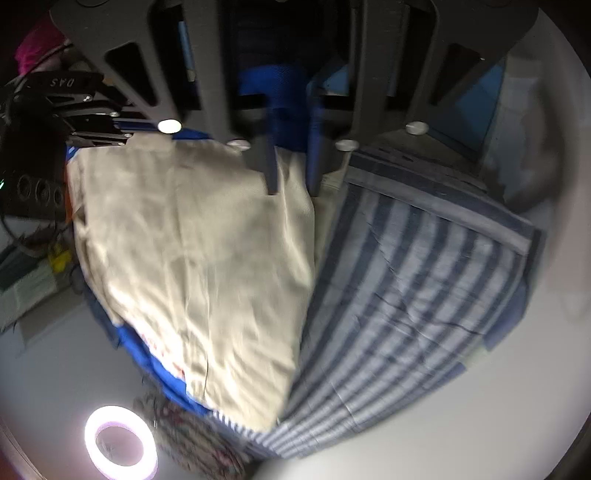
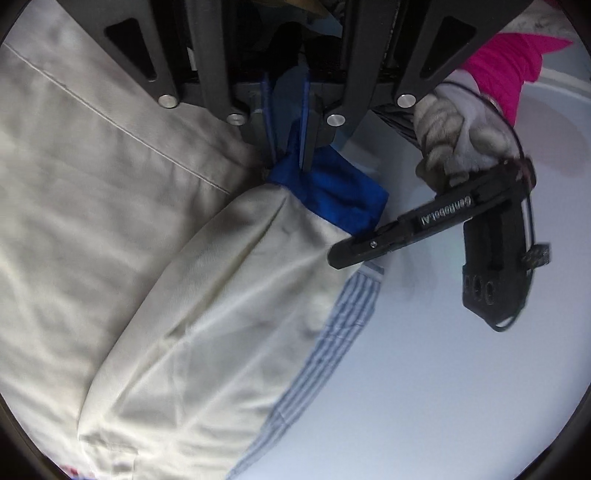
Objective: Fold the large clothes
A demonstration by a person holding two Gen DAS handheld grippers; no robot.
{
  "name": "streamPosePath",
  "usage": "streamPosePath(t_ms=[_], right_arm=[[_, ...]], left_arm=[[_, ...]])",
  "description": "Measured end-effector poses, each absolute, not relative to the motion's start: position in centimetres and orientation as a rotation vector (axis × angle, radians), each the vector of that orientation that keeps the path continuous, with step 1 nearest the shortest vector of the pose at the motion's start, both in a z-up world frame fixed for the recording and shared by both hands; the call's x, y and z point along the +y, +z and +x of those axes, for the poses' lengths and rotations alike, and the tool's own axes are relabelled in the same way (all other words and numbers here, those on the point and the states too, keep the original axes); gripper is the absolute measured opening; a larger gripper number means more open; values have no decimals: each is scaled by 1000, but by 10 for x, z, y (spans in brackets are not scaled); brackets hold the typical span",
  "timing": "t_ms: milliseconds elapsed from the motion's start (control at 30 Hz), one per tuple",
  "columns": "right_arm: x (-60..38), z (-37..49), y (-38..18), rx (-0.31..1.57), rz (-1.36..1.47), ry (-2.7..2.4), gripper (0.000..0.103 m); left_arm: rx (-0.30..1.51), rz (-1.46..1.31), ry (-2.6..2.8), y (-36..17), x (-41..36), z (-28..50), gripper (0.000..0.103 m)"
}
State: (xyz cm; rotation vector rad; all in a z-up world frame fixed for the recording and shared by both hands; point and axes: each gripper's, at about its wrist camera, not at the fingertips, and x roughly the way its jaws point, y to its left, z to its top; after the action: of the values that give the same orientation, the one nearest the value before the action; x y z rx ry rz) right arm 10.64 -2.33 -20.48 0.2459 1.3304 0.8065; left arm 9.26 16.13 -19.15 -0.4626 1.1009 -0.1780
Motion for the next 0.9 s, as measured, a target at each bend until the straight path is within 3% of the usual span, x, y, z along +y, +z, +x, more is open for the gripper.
streamPosePath(t_ms=[33,67,233,900], right_arm=[[-28,105,-195,1300,227,797,22],[-32,105,-189,1278,218,792,23],[-40,108,-159,1174,183,767,23],[13,133,-213,1234,64,739,28]], left_arm=[[1075,-495,-174,-187,170,90,41],[1056,-518,-167,-185,177,88,42],[1079,-639,-170,-195,201,98,43],[1176,-750,-206,-232,202,101,43]])
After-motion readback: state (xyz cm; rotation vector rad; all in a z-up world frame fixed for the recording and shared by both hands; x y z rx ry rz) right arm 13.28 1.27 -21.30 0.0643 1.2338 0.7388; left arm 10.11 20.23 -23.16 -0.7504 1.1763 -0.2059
